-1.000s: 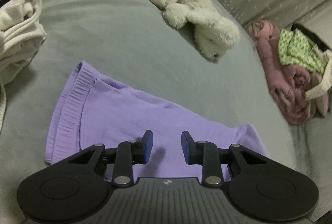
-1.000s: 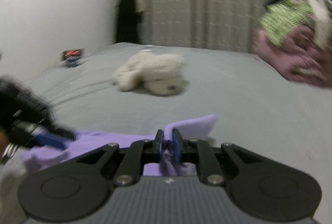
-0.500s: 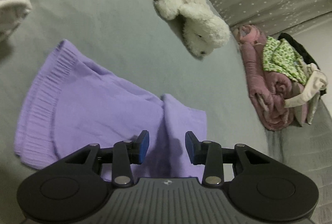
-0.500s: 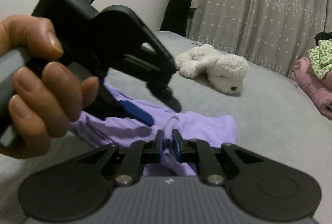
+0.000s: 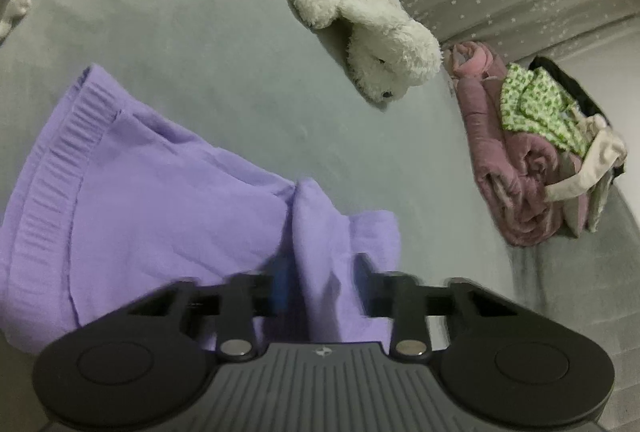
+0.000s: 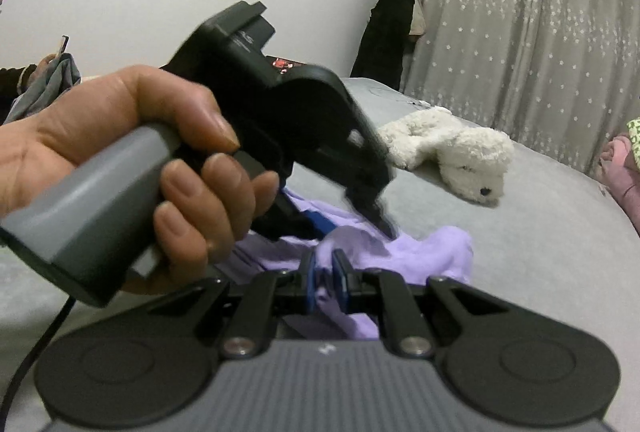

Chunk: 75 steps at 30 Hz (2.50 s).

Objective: Fold clothes

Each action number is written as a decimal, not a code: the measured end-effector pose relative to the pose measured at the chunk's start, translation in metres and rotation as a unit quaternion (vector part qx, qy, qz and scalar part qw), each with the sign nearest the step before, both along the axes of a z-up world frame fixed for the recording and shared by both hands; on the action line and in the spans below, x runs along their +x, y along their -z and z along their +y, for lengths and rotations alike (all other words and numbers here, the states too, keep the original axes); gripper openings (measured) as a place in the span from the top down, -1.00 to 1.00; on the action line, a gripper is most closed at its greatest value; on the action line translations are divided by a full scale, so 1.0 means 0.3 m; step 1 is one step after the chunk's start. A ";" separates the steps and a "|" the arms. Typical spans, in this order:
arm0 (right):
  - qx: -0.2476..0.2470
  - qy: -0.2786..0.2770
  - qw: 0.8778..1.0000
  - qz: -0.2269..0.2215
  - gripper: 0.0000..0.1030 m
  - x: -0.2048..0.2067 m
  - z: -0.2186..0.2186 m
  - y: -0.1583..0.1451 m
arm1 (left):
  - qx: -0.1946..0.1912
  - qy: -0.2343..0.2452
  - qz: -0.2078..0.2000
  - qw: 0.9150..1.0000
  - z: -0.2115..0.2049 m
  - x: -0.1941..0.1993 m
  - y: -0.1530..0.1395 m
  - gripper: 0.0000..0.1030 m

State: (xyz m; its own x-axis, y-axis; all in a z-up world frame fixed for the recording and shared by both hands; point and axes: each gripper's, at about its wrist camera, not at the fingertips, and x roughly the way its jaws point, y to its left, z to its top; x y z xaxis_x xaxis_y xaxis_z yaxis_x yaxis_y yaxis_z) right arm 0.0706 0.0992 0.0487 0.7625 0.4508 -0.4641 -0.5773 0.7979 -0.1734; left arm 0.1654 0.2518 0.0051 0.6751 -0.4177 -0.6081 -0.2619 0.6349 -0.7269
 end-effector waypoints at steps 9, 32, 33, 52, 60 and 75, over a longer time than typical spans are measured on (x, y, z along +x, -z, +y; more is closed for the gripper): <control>0.020 0.015 1.000 -0.003 0.79 -0.006 0.031 -0.024 | 0.054 -0.012 -0.049 0.997 0.032 -0.024 -0.077 0.94; 0.045 -0.022 0.999 0.016 0.79 -0.024 0.232 -0.015 | 0.140 -0.052 -0.077 0.986 0.227 -0.139 -0.123 0.95; 0.044 -0.025 0.999 0.015 0.79 -0.025 0.239 -0.014 | 0.142 -0.056 -0.076 0.985 0.237 -0.144 -0.122 0.95; 0.034 -0.039 0.998 0.032 0.79 -0.021 0.305 0.033 | 0.180 -0.059 -0.057 0.980 0.270 -0.155 -0.114 1.00; 0.032 -0.039 0.998 0.041 0.79 -0.020 0.312 0.046 | 0.172 -0.046 -0.029 0.984 0.268 -0.146 -0.114 0.94; 0.035 -0.044 0.997 0.049 0.78 -0.017 0.314 0.059 | 0.206 -0.022 -0.024 0.978 0.229 -0.130 -0.122 0.83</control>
